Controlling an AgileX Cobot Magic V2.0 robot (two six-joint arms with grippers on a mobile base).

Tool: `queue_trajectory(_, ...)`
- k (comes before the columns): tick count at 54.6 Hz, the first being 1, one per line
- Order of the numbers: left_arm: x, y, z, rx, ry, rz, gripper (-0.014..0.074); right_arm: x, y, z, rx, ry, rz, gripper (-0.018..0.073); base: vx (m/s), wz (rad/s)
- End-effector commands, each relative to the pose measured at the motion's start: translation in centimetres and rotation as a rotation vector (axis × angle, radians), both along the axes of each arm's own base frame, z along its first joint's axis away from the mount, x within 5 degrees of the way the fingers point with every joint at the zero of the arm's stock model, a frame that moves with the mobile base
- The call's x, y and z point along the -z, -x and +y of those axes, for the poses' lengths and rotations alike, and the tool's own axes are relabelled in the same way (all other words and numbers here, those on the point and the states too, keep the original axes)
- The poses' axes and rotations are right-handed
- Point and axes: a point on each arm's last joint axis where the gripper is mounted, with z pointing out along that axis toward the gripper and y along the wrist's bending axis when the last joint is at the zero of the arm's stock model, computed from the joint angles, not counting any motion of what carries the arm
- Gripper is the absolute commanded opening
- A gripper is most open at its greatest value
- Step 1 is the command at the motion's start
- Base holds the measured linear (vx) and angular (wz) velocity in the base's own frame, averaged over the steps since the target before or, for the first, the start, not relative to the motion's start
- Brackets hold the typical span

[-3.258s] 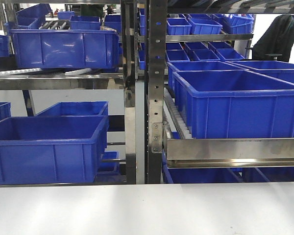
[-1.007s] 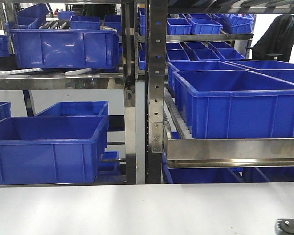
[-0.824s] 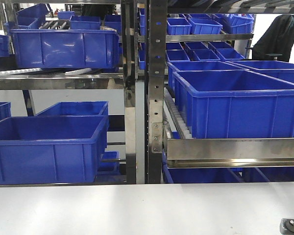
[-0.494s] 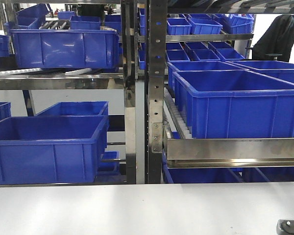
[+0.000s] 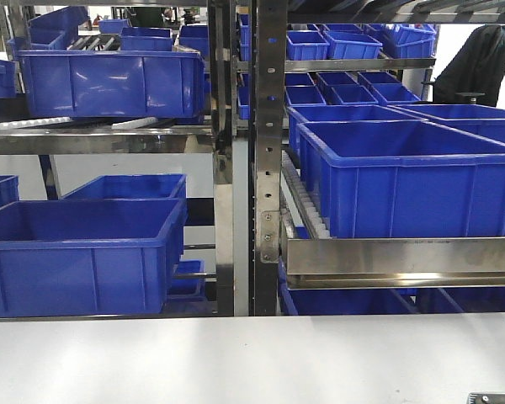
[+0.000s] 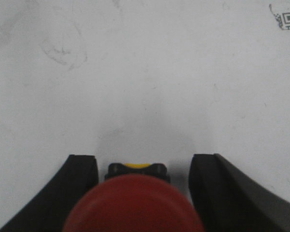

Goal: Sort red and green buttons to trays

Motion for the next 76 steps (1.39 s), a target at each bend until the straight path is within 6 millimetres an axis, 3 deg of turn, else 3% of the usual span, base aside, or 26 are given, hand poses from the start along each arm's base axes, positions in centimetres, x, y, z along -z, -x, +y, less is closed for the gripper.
queue_trajectory(1, -1.6, -0.6, -0.1, -0.004, 0.014, -0.12, -0.0003, -1.5, -1.1, 0.0, -0.009, -0.009, -0.111, 0.0341, 0.0, 0.0)
queue_trajectory(18, -1.8, -0.7, -0.1, 0.002, 0.011, -0.144, -0.0003, -1.9, -1.1, 0.0, -0.008, -0.007, -0.123, -0.0016, 0.0, 0.0)
queue_trajectory(26, -2.3, -0.7, -0.2, 0.022, -0.002, -0.193, -0.0003, -3.8, -1.0, 0.0, -0.027, 0.011, -0.188, -0.0013, 0.0, 0.0)
queue_trajectory(33, -3.4, -0.3, -0.6, 0.09, -0.051, -0.255, -0.0003, -6.8, -0.7, 0.5, -0.09, 0.048, -0.302, -0.0012, 0.0, 0.0)
queue_trajectory(51, -7.7, 1.8, -0.7, 0.112, -0.04, -0.444, -0.0003, -15.6, 2.8, 5.8, -0.334, 0.054, -0.657, -0.0009, 0.0, 0.0)
queue_trajectory(62, -13.3, 2.3, -0.5, 0.117, -0.14, -0.489, -0.0003, -19.2, 5.9, 8.2, -0.404, -0.05, -0.822, -0.0009, 0.0, 0.0)
queue_trajectory(76, -19.4, 2.5, -1.0, 0.128, -0.129, -0.645, -0.0003, -24.7, 8.6, 8.3, -0.417, -0.079, -1.0, -0.0009, 0.0, 0.0)
